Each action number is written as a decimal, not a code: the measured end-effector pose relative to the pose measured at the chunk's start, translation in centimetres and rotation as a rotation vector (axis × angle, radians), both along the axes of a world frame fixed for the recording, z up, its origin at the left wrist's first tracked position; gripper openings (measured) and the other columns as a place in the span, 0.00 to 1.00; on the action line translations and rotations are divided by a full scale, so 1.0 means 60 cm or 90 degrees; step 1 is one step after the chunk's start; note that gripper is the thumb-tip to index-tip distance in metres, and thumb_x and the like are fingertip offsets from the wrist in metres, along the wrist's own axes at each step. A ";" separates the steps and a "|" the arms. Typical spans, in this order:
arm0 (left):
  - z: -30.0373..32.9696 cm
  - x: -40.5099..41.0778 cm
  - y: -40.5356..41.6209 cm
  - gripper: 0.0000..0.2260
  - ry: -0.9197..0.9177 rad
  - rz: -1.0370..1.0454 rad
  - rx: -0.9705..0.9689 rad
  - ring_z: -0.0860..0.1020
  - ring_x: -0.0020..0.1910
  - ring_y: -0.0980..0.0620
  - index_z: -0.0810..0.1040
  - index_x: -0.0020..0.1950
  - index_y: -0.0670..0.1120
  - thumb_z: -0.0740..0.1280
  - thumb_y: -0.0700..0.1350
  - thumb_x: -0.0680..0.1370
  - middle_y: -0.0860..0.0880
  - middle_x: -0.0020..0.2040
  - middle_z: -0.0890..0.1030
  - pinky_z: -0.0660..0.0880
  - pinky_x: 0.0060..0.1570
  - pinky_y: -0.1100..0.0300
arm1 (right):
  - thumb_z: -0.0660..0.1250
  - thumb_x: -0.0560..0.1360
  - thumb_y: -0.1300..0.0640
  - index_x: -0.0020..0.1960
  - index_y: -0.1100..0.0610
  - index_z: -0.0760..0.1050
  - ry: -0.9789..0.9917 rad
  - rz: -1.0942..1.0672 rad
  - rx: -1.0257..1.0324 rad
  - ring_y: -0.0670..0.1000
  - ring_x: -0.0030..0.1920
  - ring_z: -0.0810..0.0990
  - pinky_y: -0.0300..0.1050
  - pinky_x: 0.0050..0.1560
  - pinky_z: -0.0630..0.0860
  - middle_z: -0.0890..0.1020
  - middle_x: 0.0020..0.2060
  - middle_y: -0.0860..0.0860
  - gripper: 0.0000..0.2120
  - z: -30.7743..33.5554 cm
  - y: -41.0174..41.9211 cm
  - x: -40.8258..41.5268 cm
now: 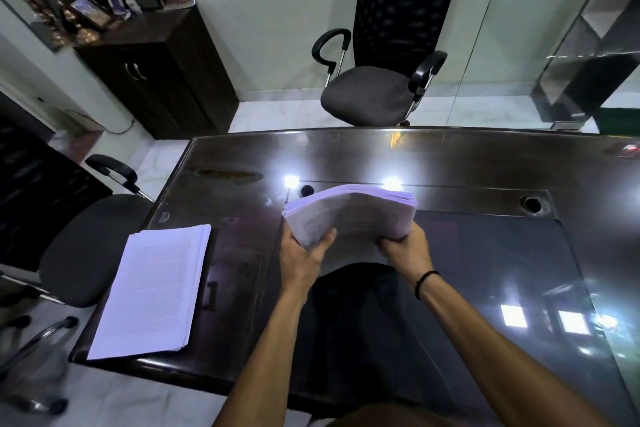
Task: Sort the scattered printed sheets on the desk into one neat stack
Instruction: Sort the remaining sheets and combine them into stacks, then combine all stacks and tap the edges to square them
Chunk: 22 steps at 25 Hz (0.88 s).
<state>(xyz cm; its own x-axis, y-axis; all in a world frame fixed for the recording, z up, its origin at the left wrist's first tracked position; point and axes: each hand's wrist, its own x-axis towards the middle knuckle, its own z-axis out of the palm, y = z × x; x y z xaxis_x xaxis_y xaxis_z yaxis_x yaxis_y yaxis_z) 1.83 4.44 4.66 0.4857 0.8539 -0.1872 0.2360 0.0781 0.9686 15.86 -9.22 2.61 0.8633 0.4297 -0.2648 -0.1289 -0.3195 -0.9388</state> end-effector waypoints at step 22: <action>-0.073 -0.472 0.439 0.22 0.218 -0.012 -0.147 0.81 0.59 0.52 0.73 0.68 0.55 0.66 0.37 0.77 0.54 0.62 0.82 0.78 0.62 0.47 | 0.61 0.76 0.68 0.62 0.59 0.71 0.221 0.341 -0.057 0.53 0.58 0.80 0.57 0.61 0.77 0.80 0.59 0.54 0.15 -0.102 0.427 -0.371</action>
<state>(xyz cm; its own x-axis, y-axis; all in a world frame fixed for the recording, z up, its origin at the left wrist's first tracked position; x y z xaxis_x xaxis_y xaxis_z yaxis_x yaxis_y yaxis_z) -26.49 30.80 0.29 0.3771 0.7619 -0.5266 0.5446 0.2775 0.7915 -6.43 16.38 -3.50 0.3931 0.7405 -0.5451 -0.2218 -0.4990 -0.8377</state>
